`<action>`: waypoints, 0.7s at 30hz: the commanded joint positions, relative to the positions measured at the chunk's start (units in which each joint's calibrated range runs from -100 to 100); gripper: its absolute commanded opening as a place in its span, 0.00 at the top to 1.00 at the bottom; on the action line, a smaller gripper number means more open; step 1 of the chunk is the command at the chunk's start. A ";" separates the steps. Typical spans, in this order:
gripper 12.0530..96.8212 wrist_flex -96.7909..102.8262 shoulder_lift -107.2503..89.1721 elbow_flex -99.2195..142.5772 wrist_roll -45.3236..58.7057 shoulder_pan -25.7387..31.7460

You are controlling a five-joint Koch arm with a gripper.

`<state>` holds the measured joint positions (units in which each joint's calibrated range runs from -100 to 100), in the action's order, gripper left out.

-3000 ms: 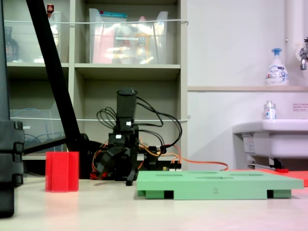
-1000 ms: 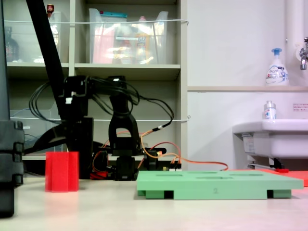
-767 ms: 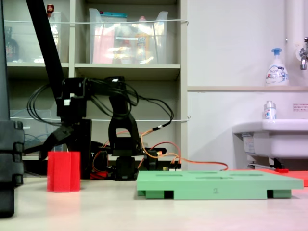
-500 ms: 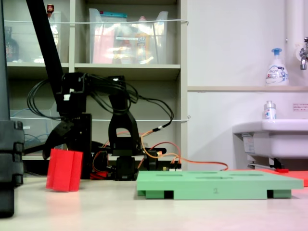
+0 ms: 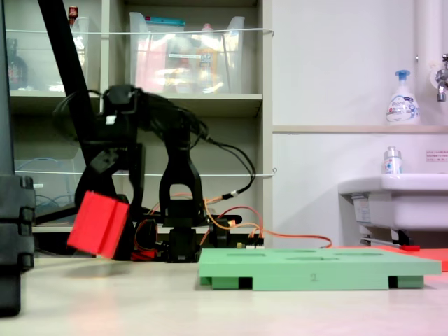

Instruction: Put the cross columnar block into the corresponding hole

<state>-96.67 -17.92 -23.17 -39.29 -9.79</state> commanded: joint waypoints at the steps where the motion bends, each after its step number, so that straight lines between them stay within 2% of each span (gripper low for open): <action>1: 0.69 -3.33 -8.48 -1.35 -1.66 1.42; 10: 0.69 -3.33 -25.10 -0.85 -9.57 10.89; 14: 0.85 -3.33 -28.31 -0.85 -13.38 15.68; 21: 0.86 -3.33 -26.63 -4.04 -21.59 23.83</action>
<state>-98.24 -43.91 -22.49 -58.68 12.09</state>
